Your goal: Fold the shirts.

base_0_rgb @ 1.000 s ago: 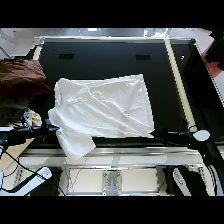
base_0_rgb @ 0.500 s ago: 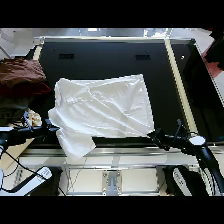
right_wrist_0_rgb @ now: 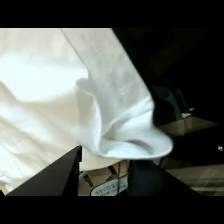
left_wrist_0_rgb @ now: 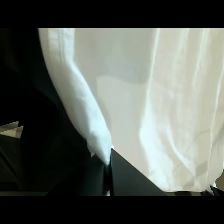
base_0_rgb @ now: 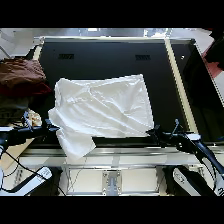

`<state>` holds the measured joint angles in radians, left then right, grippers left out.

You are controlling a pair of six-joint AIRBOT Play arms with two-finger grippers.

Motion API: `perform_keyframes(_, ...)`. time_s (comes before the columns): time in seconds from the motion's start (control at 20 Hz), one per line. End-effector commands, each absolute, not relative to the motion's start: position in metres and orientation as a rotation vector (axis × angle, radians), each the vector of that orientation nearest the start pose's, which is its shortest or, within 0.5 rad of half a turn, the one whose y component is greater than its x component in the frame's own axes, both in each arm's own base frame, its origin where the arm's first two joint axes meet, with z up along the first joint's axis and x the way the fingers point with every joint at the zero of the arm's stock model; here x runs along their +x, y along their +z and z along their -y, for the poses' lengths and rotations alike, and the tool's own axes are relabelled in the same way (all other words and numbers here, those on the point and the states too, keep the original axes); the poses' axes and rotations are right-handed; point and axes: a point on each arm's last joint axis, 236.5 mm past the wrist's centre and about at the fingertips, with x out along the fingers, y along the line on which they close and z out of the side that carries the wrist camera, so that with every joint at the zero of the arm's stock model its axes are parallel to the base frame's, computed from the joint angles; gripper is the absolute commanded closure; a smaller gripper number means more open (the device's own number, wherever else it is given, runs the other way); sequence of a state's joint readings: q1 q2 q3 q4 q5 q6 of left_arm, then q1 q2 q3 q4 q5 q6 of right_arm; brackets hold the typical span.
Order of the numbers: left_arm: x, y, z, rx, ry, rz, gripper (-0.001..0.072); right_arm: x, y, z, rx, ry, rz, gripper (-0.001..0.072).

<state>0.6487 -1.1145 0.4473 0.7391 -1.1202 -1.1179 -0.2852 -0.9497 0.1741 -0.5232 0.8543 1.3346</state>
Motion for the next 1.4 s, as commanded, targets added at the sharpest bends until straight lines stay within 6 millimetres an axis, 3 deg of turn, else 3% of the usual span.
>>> perform_keyframes(0.0, 0.256, -0.087, 0.003, -1.02, -0.064, -1.246, 0.0692, 0.252, -0.116, -0.075, 1.143, -0.056, -1.179, 0.0467)
perform_keyframes(0.05, 0.256, -0.087, 0.003, -1.02, -0.064, -1.246, 0.0692, 0.258, -0.113, -0.074, 1.144, -0.054, -1.164, 0.0491)
perform_keyframes(0.1, 0.256, -0.086, 0.003, -1.022, -0.065, -1.244, 0.0692, 0.265, -0.109, -0.071, 1.138, -0.052, -1.142, 0.0563)
perform_keyframes(0.15, 0.258, -0.084, 0.004, -1.02, -0.077, -1.231, 0.0693, 0.273, -0.105, -0.067, 1.121, -0.048, -1.119, 0.0689)
perform_keyframes(0.25, 0.272, -0.071, 0.007, -1.033, -0.121, -1.162, 0.0693, 0.292, -0.086, -0.064, 1.064, 0.015, -1.058, 0.0695)
perform_keyframes(0.3, 0.28, -0.055, 0.011, -1.04, -0.166, -1.115, 0.0693, 0.304, -0.065, -0.07, 1.034, 0.099, -1.018, 0.0696)
perform_keyframes(0.4, 0.296, -0.007, 0.015, -0.965, -0.28, -1.01, 0.0695, 0.328, -0.003, -0.08, 0.883, 0.295, -0.904, 0.0698)
perform_keyframes(0.5, 0.306, 0.056, 0.012, -0.81, -0.342, -0.889, 0.0696, 0.341, 0.078, -0.086, 0.752, 0.422, -0.764, 0.0699)
perform_keyframes(0.55, 0.309, 0.093, 0.01, -0.72, -0.352, -0.81, 0.0696, 0.337, 0.118, -0.089, 0.664, 0.468, -0.706, 0.0699)
perform_keyframes(0.7, 0.309, 0.227, 0.009, -0.509, -0.308, -0.525, 0.0696, 0.293, 0.236, -0.086, 0.387, 0.451, -0.544, 0.0699)
perform_keyframes(0.85, 0.287, 0.363, 0.001, -0.27, -0.172, -0.209, 0.0697, 0.217, 0.373, -0.07, 0.137, 0.285, -0.212, 0.07)
perform_keyframes(0.95, 0.265, 0.432, -0.007, -0.141, -0.058, -0.076, 0.0697, 0.165, 0.448, -0.062, 0.019, 0.18, -0.01, 0.0701)
perform_keyframes(1.0, 0.252, 0.461, -0.006, -0.068, -0.026, -0.025, 0.0697, 0.145, 0.474, -0.06, -0.021, 0.146, 0.059, 0.0701)
perform_keyframes(1.05, 0.243, 0.485, 0.0, -0.016, -0.021, 0.011, 0.0697, 0.134, 0.493, -0.06, -0.047, 0.129, 0.104, 0.0701)
perform_keyframes(1.15, 0.235, 0.503, 0.011, 0.01, -0.041, 0.02, 0.0697, 0.143, 0.502, -0.058, -0.048, 0.132, 0.103, 0.0701)
perform_keyframes(1.25, 0.246, 0.486, 0.01, -0.038, -0.075, -0.065, 0.0697, 0.189, 0.481, -0.046, -0.024, 0.137, -0.013, 0.07)
perform_keyframes(1.35, 0.271, 0.449, 0.005, -0.156, -0.142, -0.22, 0.0697, 0.246, 0.446, -0.037, 0.03, 0.175, -0.168, 0.07)
